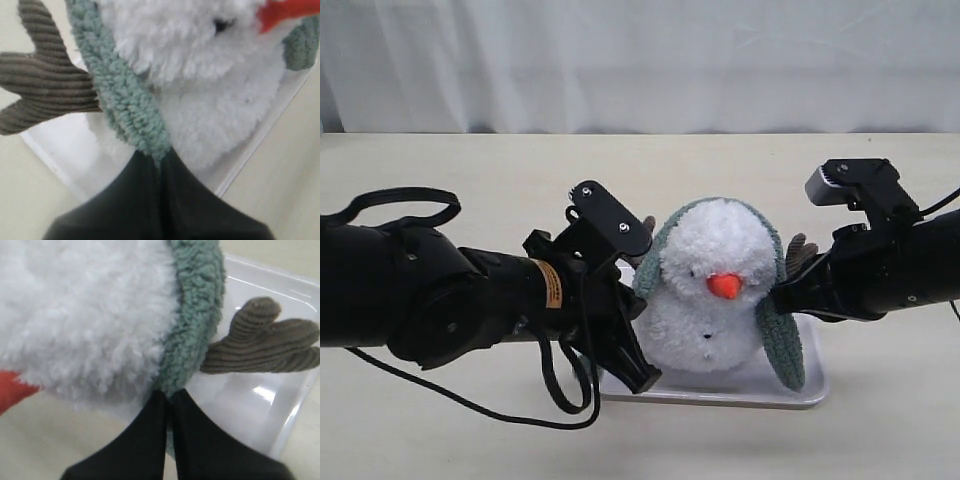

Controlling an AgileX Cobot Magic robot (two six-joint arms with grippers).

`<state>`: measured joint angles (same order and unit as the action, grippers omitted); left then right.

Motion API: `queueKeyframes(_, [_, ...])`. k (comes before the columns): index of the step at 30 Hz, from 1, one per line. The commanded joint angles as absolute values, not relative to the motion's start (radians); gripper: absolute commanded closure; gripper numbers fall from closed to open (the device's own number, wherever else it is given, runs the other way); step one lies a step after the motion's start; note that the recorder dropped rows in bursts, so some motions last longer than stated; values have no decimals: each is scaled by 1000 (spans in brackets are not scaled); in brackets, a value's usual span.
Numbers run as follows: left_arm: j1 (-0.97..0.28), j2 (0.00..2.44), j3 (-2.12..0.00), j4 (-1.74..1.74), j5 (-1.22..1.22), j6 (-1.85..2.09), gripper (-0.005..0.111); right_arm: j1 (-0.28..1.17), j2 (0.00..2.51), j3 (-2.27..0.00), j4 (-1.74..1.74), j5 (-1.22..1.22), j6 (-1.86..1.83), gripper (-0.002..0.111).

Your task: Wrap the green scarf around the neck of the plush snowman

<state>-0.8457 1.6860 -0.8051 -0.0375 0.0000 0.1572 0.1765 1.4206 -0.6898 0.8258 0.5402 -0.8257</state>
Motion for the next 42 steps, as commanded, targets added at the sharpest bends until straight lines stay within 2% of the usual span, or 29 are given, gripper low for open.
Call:
queueKeyframes(1, [-844, 1648, -803, -76, 27, 118, 107, 177, 1417, -695, 823, 521, -827, 104])
queueKeyframes(8, [-844, 1648, -803, -110, 121, 101, 107, 177, 1417, -695, 819, 565, -775, 104])
queueKeyframes(13, [-844, 1648, -803, -147, 111, 101, 107, 177, 1419, -686, 679, 580, -627, 104])
queueKeyframes(23, [-844, 1648, -803, -152, 114, 101, 107, 177, 1491, -661, 783, 572, -722, 104])
queueKeyframes(30, [-866, 1650, -803, -152, 217, 108, 107, 177, 1487, -674, 833, 588, -791, 104])
queueKeyframes(42, [-874, 1749, -803, -147, 157, 133, 107, 177, 1487, -674, 860, 615, -830, 104])
